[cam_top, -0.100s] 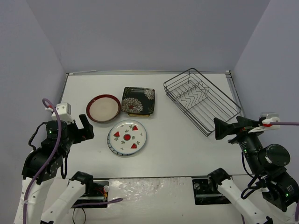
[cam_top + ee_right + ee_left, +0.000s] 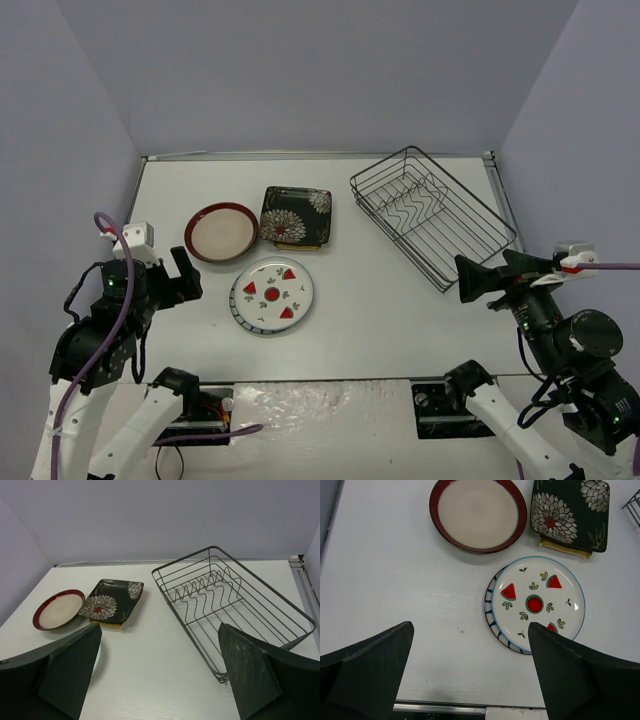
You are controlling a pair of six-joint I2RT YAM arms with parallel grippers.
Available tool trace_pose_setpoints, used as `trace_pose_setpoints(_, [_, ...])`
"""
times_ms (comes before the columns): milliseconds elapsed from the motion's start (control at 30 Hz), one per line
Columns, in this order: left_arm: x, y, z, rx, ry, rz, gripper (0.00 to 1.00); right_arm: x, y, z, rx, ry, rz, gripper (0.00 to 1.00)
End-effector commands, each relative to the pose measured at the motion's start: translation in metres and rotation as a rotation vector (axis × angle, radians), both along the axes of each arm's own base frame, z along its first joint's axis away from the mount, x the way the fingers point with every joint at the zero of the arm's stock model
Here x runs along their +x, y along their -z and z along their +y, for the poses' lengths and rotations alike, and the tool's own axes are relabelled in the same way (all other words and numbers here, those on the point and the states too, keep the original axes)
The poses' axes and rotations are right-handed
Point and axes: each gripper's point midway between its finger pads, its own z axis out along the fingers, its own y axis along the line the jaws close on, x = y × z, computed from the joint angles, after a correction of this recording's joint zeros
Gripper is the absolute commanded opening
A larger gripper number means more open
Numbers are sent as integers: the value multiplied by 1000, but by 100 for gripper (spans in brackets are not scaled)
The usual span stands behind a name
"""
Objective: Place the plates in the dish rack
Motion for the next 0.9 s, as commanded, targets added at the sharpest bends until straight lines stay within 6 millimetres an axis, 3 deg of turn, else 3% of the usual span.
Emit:
trace_pose_setpoints(0, [10,-7,-4,-23,-5,-26,97,-11,-26,24,23,-153,-68,100])
trace_pose_setpoints(100, [10,-2,-8,-35,2,-6,97,-19,-26,52,5,-315,-56,100])
trace_pose_setpoints(200, [10,3,-17,-81,24,7,97,-11,-11,89,-5,-480,48,100])
trace_pose_setpoints(367, [13,10,-31,-149,60,23,97,30,24,129,20,-563,236,100])
trace_pose_setpoints(533, [20,29,-44,-194,78,70,97,79,75,160,83,-549,411,100])
trace_pose_setpoints(700, [31,55,-58,-247,88,129,97,109,135,191,145,-565,516,100])
trace_pose_setpoints(867, [39,111,-64,-319,13,207,97,121,197,232,170,-567,622,100])
